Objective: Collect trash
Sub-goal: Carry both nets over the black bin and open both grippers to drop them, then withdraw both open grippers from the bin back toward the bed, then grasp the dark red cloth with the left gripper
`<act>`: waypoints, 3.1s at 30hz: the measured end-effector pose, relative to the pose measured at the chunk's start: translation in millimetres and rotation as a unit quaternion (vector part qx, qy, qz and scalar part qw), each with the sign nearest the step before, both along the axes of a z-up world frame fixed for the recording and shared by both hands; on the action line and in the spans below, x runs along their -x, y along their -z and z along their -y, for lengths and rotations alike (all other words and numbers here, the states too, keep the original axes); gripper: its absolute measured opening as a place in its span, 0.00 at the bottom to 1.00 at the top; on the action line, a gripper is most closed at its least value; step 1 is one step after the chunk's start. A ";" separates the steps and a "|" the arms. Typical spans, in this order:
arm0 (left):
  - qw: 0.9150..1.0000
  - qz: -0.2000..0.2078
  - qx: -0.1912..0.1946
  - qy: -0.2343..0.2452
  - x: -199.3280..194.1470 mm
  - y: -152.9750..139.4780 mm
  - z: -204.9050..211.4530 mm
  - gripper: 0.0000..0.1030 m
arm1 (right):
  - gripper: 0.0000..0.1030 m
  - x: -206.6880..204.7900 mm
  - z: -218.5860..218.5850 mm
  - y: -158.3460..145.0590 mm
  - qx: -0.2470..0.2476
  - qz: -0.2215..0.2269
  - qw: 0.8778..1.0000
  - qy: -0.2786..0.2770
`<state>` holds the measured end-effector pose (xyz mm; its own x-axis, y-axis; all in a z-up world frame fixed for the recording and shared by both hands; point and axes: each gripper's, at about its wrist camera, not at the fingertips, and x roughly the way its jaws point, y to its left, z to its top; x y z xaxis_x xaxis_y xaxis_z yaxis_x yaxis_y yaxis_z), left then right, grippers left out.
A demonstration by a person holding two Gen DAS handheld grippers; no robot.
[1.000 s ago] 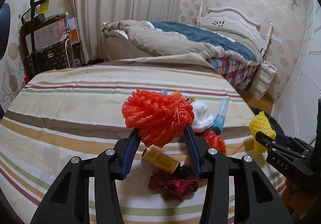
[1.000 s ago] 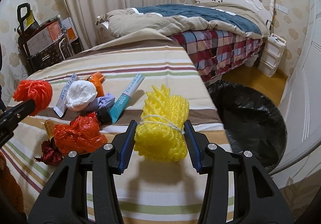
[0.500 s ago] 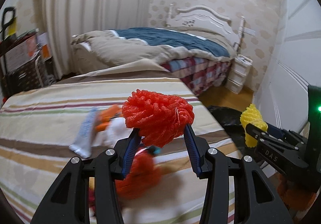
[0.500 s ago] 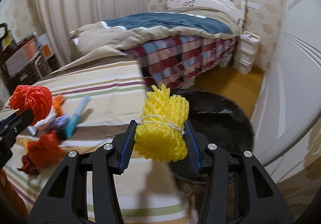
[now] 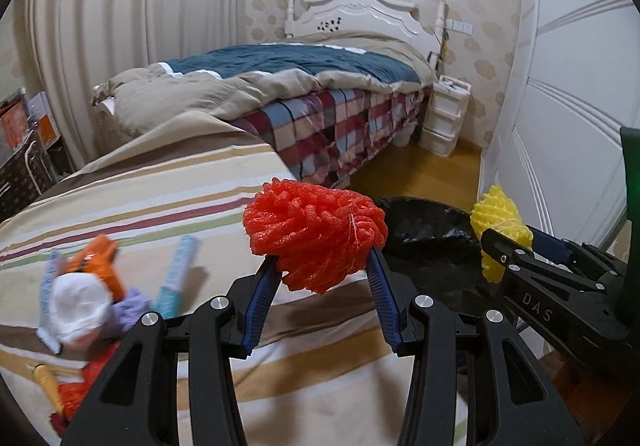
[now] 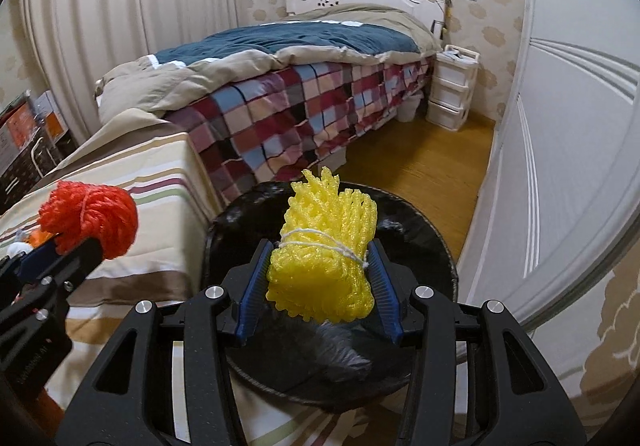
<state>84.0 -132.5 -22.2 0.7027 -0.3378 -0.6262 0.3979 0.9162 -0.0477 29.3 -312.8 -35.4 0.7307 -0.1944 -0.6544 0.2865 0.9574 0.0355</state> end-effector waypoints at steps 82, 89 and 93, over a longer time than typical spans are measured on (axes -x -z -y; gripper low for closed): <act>0.981 -0.070 -0.048 -0.173 93.4 29.0 -187.3 0.78 | 0.71 87.0 -139.0 17.9 -0.045 -0.025 0.991 -0.123; 0.981 -0.087 -0.053 -0.163 87.0 34.8 -184.8 0.71 | 0.71 81.8 -143.8 19.5 -0.044 -0.029 0.991 -0.127; 0.982 -0.103 -0.042 -0.153 84.7 39.4 -187.2 0.56 | 0.71 80.8 -146.5 20.1 -0.043 -0.031 0.990 -0.129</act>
